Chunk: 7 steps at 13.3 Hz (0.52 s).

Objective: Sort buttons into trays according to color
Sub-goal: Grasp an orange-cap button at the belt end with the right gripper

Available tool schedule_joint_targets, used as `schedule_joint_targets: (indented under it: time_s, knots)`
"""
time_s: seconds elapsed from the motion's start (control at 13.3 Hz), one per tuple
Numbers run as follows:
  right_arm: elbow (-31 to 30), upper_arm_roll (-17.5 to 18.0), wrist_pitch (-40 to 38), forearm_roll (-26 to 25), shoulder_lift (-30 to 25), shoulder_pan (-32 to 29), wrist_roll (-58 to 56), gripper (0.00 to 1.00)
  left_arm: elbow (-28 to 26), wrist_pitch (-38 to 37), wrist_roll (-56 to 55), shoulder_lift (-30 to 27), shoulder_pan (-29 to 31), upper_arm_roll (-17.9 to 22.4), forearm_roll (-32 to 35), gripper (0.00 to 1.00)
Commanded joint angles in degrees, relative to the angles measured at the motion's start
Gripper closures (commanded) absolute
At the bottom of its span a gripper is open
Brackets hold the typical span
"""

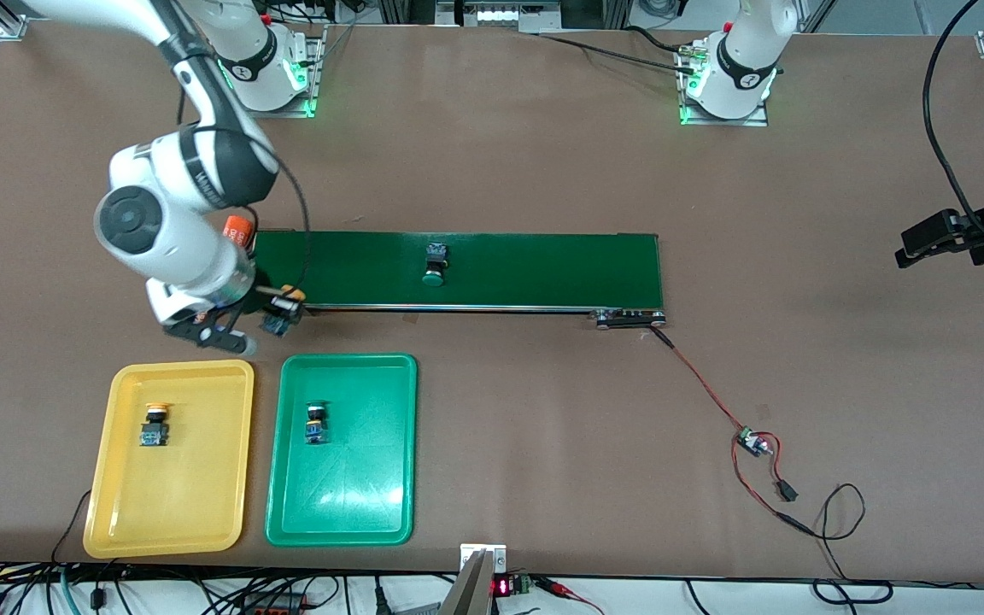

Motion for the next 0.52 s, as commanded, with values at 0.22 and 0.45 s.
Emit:
schedule_joint_targets:
  time_s: [0.22,0.45]
  knots:
    - [15.89,-5.66,-3.31,0.05,13.25,-0.01,-13.24,1.00,0.07,0.45,0.27,0.00,0.34,-0.12,0.28,0.00]
    - [19.95,-8.48,-2.26,-0.04,17.04,-0.01,-19.22,1.00,-0.02,1.50,0.19,0.00,0.25,-0.29,1.52,0.00]
